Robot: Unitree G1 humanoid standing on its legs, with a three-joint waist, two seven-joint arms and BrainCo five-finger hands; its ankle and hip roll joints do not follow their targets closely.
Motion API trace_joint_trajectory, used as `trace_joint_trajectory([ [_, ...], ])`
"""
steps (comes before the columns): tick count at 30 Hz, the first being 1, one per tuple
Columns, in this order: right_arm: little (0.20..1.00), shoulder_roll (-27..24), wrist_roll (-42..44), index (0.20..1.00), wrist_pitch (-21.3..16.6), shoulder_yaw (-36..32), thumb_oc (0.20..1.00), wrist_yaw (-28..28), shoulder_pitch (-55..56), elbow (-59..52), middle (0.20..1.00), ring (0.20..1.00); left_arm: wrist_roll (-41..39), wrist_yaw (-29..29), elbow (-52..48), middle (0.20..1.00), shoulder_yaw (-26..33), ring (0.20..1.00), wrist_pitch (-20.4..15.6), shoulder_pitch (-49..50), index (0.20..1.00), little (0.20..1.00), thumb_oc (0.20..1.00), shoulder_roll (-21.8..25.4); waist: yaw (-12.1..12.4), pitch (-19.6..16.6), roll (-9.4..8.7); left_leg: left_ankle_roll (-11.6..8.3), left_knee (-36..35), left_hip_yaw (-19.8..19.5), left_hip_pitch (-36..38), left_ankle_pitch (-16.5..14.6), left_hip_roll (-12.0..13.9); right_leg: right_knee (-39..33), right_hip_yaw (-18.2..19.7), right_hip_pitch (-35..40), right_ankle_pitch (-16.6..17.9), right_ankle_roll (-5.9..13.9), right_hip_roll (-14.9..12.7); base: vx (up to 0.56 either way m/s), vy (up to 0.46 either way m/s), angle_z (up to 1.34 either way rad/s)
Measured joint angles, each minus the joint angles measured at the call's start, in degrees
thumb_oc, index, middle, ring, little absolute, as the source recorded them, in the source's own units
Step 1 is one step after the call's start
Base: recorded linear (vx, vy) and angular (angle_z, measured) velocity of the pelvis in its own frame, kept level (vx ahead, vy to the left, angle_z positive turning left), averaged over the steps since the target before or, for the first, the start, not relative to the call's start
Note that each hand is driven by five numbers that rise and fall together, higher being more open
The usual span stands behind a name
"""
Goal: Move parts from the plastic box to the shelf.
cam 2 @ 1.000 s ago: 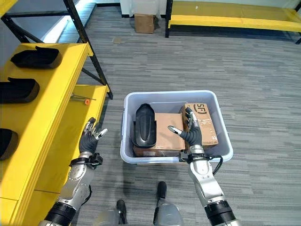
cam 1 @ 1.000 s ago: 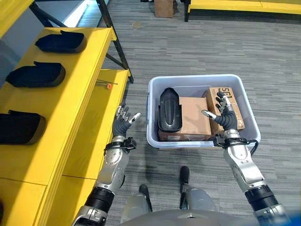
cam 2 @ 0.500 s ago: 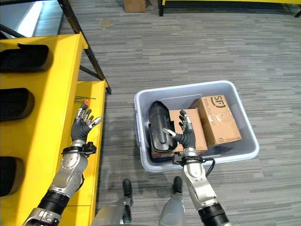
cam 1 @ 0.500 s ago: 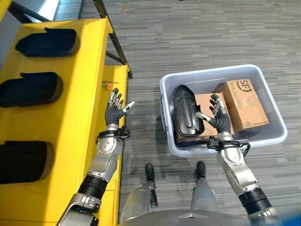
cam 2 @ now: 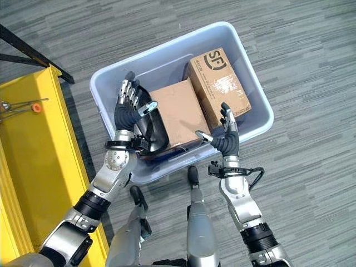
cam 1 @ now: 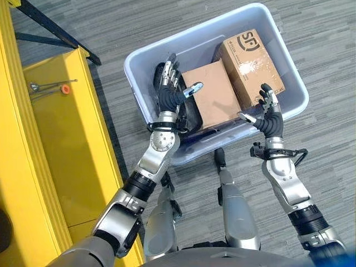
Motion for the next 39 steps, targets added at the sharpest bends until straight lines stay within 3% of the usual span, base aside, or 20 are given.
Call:
trace_joint_trajectory([
  [12, 1.0, 0.04, -0.01, 1.0, -1.32, 1.76, 1.0, -3.4, -0.63, -0.02, 1.0, 1.0, 3.65, 7.67, 7.0, 1.0, 3.17, 1.0, 0.57, 1.09, 1.0, 1.0, 1.0, 0.22, 0.04, 1.75, -1.78, -0.42, 0.0, 0.46, -2.99, 0.38, 0.0, 0.03, 0.51, -3.24, 0.78, -0.75, 0.06, -0.03, -0.013, -0.02],
  [20, 1.0, 0.09, -0.01, 1.0, -2.02, 2.57, 1.0, -4.87, -0.62, -0.05, 1.0, 1.0, 4.22, 11.61, 9.9, 1.0, 5.17, 1.0, 0.67, -0.8, 1.0, 1.0, 1.0, 0.73, -1.03, 2.84, -4.07, -0.46, 0.0, 0.77, -4.21, 0.43, 0.0, 0.02, 0.7, -4.69, 1.02, -0.86, 0.12, -0.04, -0.005, -0.01],
  [23, 1.0, 0.09, -0.01, 1.0, -2.07, 2.82, 1.0, -5.11, -1.01, -0.08, 1.0, 1.0, 4.26, 12.39, 14.85, 1.0, 5.03, 1.0, 1.06, -4.24, 1.0, 1.0, 1.0, 0.56, -1.54, 2.9, -4.23, -0.52, 0.0, 1.35, -5.35, 0.51, 0.0, 0.03, 1.27, -6.25, 1.39, -0.94, 0.2, -0.05, 0.006, -0.09],
  [30, 1.0, 0.54, 0.0, 1.0, -3.07, 7.39, 1.0, -5.31, -5.02, 0.01, 1.0, 1.0, 4.47, 12.55, 26.97, 1.0, 2.46, 1.0, 3.01, -13.98, 1.0, 1.0, 1.0, 2.01, -4.68, 4.37, -7.06, -0.61, 0.0, 3.07, -7.43, 0.89, 0.03, 0.04, 2.98, -9.54, 2.47, -1.05, 0.56, -0.04, 0.002, -0.12],
  [39, 1.0, 0.55, 0.2, 1.0, -3.85, 7.72, 1.0, -4.28, -5.12, -0.32, 1.0, 1.0, 6.0, 12.45, 36.74, 1.0, 0.71, 1.0, 4.17, -24.26, 1.0, 1.0, 1.0, 4.3, -6.28, 4.31, -7.74, -1.61, -0.06, 4.53, -8.19, 0.98, 1.28, 0.03, 4.54, -11.54, 2.9, -1.38, 2.17, 0.02, 0.015, -0.11],
])
